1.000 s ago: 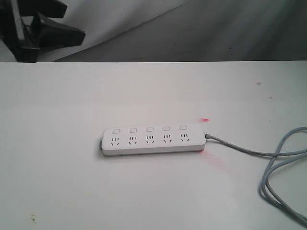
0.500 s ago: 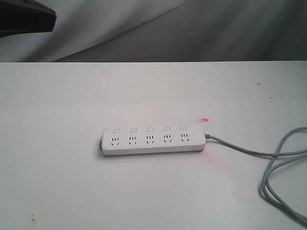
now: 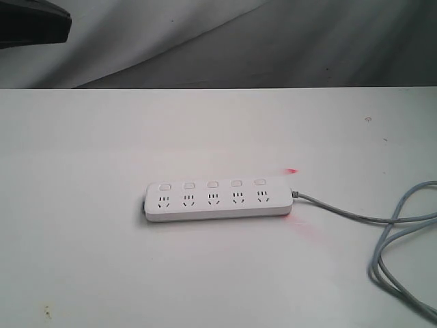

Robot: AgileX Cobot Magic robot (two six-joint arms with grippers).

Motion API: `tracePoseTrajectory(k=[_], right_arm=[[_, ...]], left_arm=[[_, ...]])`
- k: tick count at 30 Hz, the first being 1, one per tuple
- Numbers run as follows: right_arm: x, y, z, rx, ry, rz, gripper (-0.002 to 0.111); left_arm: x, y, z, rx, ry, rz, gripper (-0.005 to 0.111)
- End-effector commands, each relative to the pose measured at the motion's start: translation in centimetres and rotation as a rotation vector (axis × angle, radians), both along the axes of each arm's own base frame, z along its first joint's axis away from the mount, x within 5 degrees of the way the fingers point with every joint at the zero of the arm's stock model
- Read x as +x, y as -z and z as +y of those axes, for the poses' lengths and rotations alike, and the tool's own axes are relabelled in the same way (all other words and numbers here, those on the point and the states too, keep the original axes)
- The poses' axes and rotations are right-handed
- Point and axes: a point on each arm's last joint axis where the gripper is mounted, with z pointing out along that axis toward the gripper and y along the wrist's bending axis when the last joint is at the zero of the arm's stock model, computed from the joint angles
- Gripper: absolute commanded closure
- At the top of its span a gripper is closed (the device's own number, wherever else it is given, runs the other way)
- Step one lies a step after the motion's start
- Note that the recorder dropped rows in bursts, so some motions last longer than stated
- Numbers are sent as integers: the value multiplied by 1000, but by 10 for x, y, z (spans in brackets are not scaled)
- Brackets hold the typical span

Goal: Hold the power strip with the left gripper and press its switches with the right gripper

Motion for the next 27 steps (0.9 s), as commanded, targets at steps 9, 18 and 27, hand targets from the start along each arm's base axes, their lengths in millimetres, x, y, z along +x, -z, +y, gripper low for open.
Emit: tracePoseTrajectory(k=[9,18,27], right_arm=[[0,1,0,1,6,-4,108],[0,1,0,3,6,-4,108],[0,1,0,2,6,-4,108]], left_arm=[[-109,-58,8,11,-130,-443,107],[-118,-54,19,-257,-364,-341,107],[-104,63,41,-631,-717,-134,107]])
